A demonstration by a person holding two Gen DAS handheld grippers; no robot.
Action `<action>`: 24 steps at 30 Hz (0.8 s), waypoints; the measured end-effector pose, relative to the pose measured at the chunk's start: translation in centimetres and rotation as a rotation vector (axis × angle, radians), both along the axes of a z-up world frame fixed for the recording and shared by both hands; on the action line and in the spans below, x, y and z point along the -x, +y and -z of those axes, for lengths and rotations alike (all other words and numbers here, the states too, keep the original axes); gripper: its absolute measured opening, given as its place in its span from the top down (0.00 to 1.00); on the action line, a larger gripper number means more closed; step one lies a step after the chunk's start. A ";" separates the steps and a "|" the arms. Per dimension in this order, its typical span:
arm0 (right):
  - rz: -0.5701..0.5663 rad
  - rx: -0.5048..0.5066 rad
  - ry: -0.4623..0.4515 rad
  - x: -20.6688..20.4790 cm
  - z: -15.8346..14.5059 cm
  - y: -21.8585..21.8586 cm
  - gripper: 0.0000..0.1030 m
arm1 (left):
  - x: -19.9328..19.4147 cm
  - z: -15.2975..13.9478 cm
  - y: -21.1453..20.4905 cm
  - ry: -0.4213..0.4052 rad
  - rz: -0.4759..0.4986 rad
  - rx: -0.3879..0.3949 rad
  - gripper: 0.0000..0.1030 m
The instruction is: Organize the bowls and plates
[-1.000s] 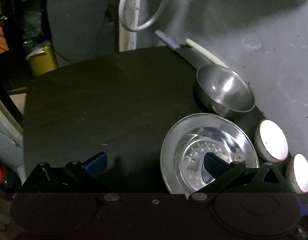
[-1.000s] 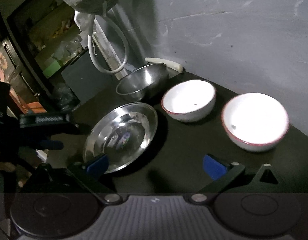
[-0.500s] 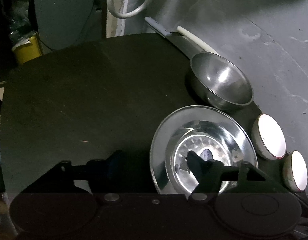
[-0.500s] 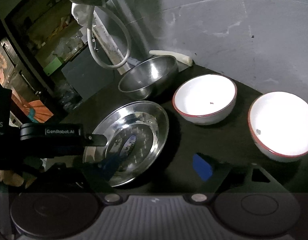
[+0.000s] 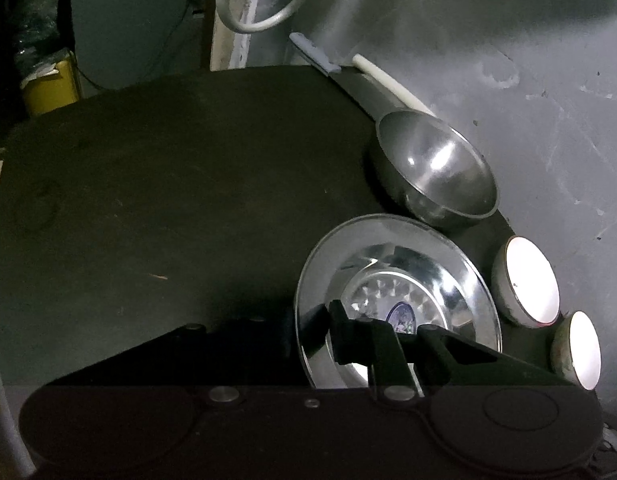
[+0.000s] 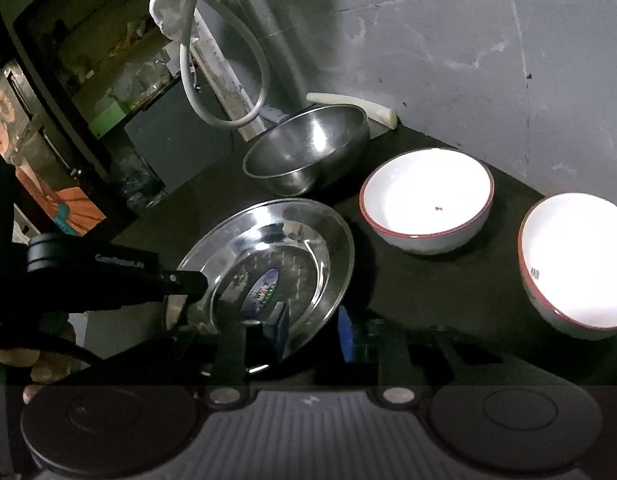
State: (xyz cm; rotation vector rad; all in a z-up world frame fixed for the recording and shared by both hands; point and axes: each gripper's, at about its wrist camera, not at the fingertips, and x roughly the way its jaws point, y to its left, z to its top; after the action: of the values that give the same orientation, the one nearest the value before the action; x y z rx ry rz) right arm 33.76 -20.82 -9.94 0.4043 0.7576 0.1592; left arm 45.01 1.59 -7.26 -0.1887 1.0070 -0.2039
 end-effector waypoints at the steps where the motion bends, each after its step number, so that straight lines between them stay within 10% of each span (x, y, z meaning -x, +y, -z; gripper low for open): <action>1: -0.001 0.003 -0.002 0.0 -0.1 0.0 0.74 | 0.1 -0.2 0.1 -0.005 -0.002 0.003 0.82; 24: -0.084 0.040 -0.118 3.3 -5.5 1.6 0.74 | 6.1 -6.1 3.1 -0.134 -0.071 0.052 0.85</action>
State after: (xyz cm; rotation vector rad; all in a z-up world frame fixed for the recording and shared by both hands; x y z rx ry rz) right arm 30.46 -19.26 -4.49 0.3228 0.6606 0.2446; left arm 38.93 4.64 -1.14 -0.2546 0.8610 -0.1760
